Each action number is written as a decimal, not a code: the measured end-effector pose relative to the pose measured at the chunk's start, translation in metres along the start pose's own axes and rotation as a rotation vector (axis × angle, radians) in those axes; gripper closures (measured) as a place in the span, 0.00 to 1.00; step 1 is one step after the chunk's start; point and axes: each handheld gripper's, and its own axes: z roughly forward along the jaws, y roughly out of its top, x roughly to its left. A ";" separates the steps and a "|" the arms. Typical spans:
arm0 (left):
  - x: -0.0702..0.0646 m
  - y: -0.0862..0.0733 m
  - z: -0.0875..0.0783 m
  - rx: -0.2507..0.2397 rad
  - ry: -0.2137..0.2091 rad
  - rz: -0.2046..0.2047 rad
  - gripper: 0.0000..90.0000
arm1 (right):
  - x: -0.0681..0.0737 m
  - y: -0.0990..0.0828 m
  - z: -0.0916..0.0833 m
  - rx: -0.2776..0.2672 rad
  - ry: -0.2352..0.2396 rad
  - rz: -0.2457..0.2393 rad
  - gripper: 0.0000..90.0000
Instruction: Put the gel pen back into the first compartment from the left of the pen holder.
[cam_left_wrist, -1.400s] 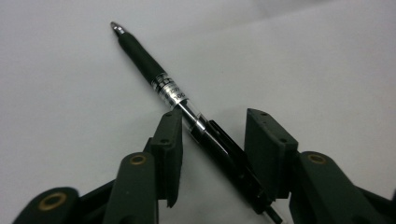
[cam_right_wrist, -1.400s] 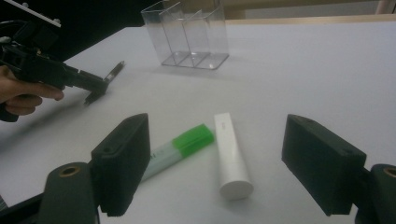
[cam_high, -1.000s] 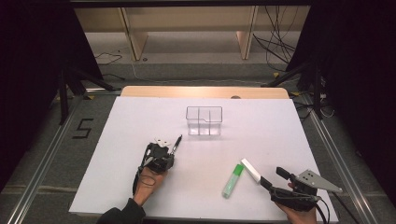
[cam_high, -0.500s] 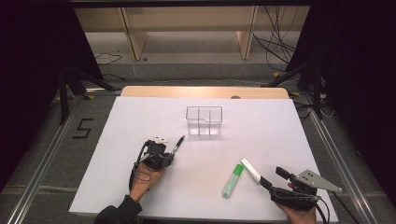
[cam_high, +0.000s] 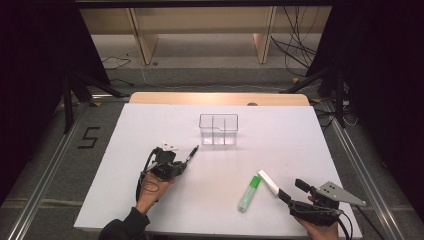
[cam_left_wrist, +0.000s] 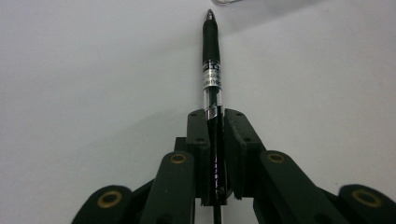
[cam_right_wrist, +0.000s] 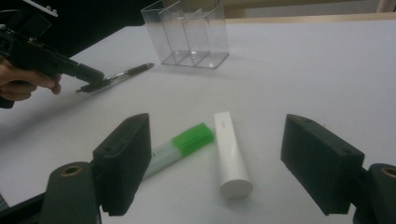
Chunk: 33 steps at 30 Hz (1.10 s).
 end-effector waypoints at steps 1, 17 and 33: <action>0.000 0.000 -0.001 -0.004 -0.006 -0.004 0.90 | 0.000 0.000 0.000 0.000 0.000 0.000 0.28; 0.000 0.007 -0.022 -0.045 -0.083 -0.011 0.90 | 0.009 0.002 0.002 0.005 0.029 -0.015 0.28; -0.006 0.017 -0.047 -0.120 -0.149 -0.005 0.90 | 0.024 0.005 0.013 0.017 0.117 -0.004 0.28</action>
